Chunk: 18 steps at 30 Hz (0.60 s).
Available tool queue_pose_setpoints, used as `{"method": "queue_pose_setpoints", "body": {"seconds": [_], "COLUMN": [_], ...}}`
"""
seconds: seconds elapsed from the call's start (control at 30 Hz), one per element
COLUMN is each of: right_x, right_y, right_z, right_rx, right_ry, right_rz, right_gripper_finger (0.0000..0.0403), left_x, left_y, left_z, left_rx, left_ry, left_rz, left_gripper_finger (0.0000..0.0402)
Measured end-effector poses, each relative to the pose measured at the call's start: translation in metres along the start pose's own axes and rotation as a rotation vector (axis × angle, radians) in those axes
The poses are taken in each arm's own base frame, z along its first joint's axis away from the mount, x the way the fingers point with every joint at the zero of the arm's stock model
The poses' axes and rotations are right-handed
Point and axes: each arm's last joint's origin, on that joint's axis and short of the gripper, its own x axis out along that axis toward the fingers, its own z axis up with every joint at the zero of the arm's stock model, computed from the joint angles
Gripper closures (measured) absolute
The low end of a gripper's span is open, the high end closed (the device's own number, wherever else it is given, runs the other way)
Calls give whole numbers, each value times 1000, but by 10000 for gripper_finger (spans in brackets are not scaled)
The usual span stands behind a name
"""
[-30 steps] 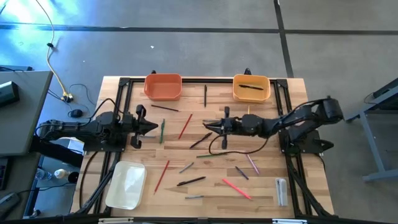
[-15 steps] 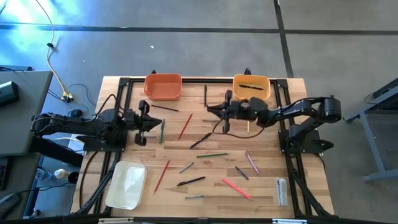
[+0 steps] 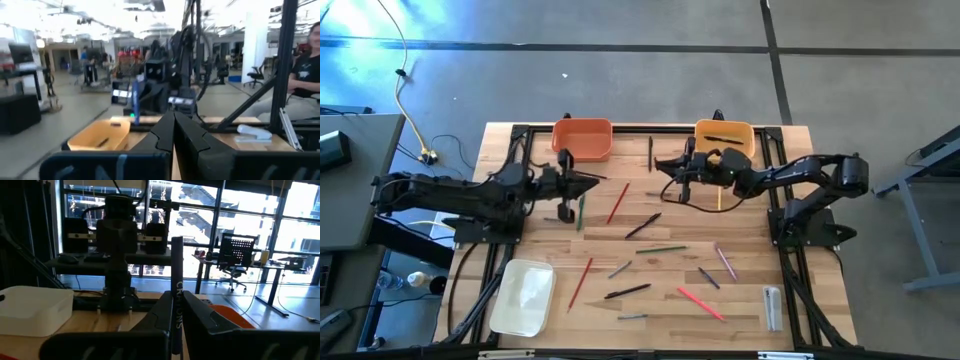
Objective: Sort crayons/erasers/pens/pencils in bins
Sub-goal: Put the blue crayon into the orange bin
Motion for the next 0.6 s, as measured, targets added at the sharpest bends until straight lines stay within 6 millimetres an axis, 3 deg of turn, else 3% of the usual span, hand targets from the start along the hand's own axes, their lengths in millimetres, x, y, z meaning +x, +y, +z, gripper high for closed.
{"method": "queue_pose_setpoints", "body": {"seconds": [0.33,0.43,0.6], "right_x": [6,14,36], "right_y": [28,35,43], "right_z": [10,14,4], "right_rx": [54,95,114], "right_ry": [-66,-84,-52], "right_rz": [99,124,152], "right_gripper_finger": [393,393,393], "left_x": [24,36,54], "left_y": [3,-2,-13], "left_z": [-13,-15,-17], "left_rx": [-31,-13,15], "left_ry": [18,41,61], "left_rz": [-82,-106,-154], "left_gripper_finger": [373,351,308]}}
